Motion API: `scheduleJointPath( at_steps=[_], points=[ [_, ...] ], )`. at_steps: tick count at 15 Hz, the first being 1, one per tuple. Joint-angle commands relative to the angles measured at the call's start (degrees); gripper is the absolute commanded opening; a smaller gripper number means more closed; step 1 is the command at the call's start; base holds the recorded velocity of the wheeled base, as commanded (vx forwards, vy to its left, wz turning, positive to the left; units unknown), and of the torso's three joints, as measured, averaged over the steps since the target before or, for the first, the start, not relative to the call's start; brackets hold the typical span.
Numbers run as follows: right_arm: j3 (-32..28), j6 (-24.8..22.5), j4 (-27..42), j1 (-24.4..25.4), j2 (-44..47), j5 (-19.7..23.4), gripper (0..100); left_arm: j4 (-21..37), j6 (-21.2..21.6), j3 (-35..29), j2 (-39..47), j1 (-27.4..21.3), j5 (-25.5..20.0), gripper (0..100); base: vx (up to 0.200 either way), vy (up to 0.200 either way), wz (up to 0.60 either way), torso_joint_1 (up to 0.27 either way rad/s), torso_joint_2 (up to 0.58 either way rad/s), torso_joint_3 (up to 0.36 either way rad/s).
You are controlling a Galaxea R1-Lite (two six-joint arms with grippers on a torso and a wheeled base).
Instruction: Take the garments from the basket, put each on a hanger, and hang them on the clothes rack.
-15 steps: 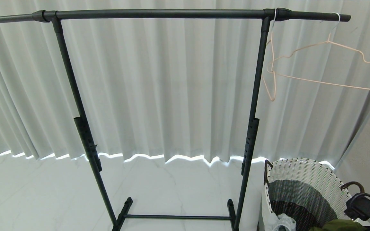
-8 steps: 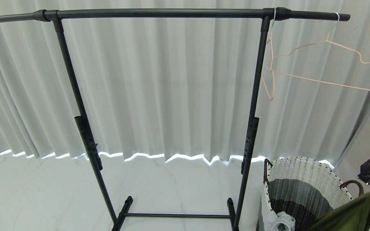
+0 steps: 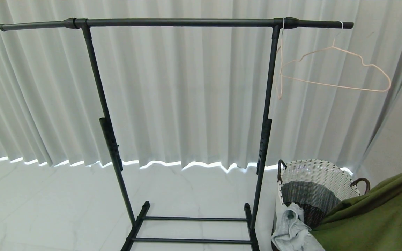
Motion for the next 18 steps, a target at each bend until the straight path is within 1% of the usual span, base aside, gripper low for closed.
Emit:
scheduleJointPath(
  at_steps=[1,6,8,9,15,18],
  points=[
    [-1.29,-0.16,0.86,1.88,-2.42,-0.08,0,-0.06,0.02,0.00,0.09,0.04,0.01,100,-0.200,0.000,0.00,-0.002,0.00,0.002],
    [-2.17,-0.34,1.48,3.99,-3.56,-0.26,0,-0.06,0.11,0.00,0.00,0.04,0.01,100,0.000,0.000,0.00,0.000,0.00,0.000],
    [-2.08,-0.43,2.01,3.99,-4.09,-0.26,0,-0.06,0.11,0.00,0.09,0.04,0.01,100,0.000,0.000,0.00,0.000,0.00,0.000],
    [-2.17,-0.34,3.33,3.99,-4.61,-0.26,0,-0.06,0.11,0.00,0.00,-0.05,0.01,100,0.000,0.000,0.00,0.000,0.00,0.000],
    [-2.08,-0.34,3.50,4.34,-4.61,-0.26,0,-0.06,0.11,0.00,0.00,0.04,0.01,100,0.000,0.200,0.00,0.001,0.00,0.002],
    [-2.78,-0.34,3.68,4.34,-4.53,-0.35,0,-0.06,0.20,0.00,0.09,0.04,0.01,100,0.000,0.000,0.00,0.000,0.00,0.000]
  ],
)
